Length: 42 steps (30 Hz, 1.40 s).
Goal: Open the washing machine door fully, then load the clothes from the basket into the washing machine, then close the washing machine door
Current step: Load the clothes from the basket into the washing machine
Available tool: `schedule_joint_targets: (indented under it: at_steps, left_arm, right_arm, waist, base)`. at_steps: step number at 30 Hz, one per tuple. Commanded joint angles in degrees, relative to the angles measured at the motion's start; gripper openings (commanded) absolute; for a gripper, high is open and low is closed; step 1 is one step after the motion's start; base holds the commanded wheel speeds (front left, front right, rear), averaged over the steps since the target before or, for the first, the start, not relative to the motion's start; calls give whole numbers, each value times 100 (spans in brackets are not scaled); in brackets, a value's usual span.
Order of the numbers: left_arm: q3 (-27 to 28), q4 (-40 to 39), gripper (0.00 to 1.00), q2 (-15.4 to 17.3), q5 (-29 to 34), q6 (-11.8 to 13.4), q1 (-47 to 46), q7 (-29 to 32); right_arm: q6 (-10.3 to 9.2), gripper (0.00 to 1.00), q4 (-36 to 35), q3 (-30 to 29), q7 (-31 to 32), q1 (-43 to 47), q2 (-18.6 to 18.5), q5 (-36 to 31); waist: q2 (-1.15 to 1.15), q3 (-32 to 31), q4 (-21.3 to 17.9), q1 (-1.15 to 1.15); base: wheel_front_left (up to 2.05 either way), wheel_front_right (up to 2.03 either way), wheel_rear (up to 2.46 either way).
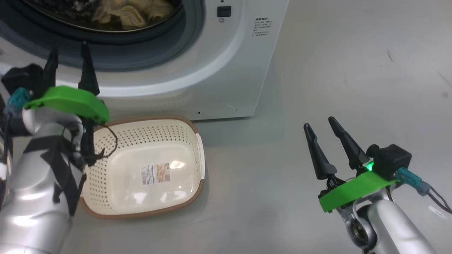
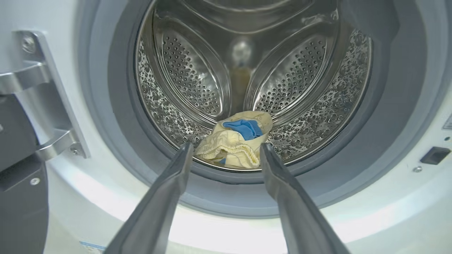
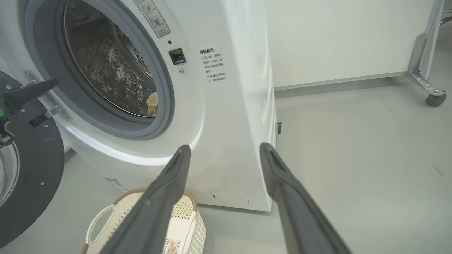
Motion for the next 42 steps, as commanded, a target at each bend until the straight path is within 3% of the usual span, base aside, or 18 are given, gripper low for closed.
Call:
schedule_joint_targets:
  at_steps: [1,7,19,27,42]
  left_arm:
    - [274,-396,100,306,94,102,79,-38]
    - [695,-1706,100,411,334,475,1298,-38]
    - [1006,-3831,100,800,807,1279,3822,-37]
    - [971,-4411,100,942,964,1605,4665,58]
    - [983,-4589,100,814,914,1808,5324,24]
  right_arm:
    - [-16,100,-192,86,-55,38,-61,-51]
    - [-16,100,-180,130,-55,171,-66,-48]
    - [-16,100,-192,35,-55,627,-200,-104]
    - [-16,100,-189,35,-55,810,-248,-168]
    - [-16,100,-200,34,-55,841,-290,-222]
  waist:
    - [-1,-222,90,1]
    - [-1,-616,120,1]
    - [-1,-1307,80,1]
    - [-1,-1535,44,1]
    - [-1,-1575,3,1]
  base:
    - [0,0,0]
    - [0,0,0]
    - [0,0,0]
    - [0,0,0]
    - [0,0,0]
